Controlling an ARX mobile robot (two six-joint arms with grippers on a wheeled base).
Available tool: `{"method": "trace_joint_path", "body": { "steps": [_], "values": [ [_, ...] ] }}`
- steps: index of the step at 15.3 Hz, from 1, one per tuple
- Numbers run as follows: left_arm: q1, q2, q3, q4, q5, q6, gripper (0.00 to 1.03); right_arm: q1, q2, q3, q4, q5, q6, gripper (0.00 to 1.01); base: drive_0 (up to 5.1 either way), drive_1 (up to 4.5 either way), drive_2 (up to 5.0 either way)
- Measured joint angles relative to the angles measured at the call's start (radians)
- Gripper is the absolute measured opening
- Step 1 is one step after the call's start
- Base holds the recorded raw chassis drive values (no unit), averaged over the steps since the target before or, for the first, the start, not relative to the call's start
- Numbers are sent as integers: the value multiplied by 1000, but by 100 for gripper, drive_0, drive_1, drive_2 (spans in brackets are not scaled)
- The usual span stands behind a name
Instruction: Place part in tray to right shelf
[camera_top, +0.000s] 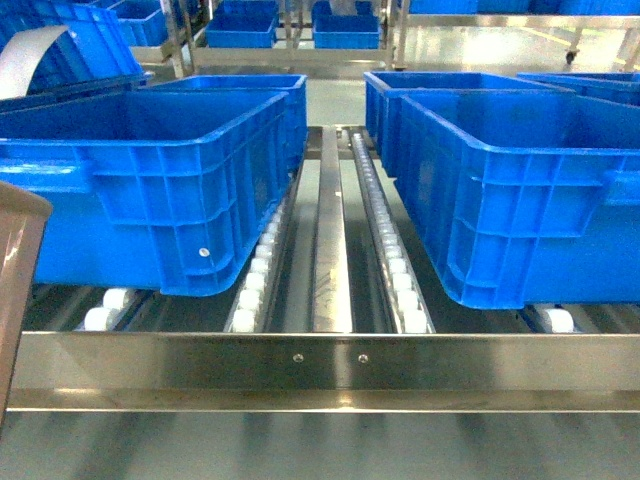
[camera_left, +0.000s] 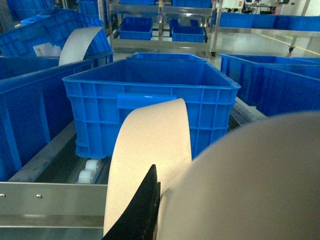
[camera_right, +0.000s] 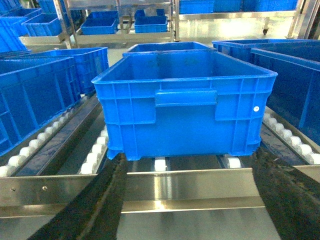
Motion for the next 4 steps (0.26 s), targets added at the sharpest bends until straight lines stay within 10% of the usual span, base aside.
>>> {"method": "trace_joint_path", "body": {
  "steps": [1, 4],
  "values": [
    [0, 0, 0, 0, 0, 0, 16, 0, 0, 0, 0, 0, 0, 100, 0, 0, 0],
    [0, 0, 0, 0, 0, 0, 16, 0, 0, 0, 0, 0, 2, 98, 0, 0, 0]
  ]
}}
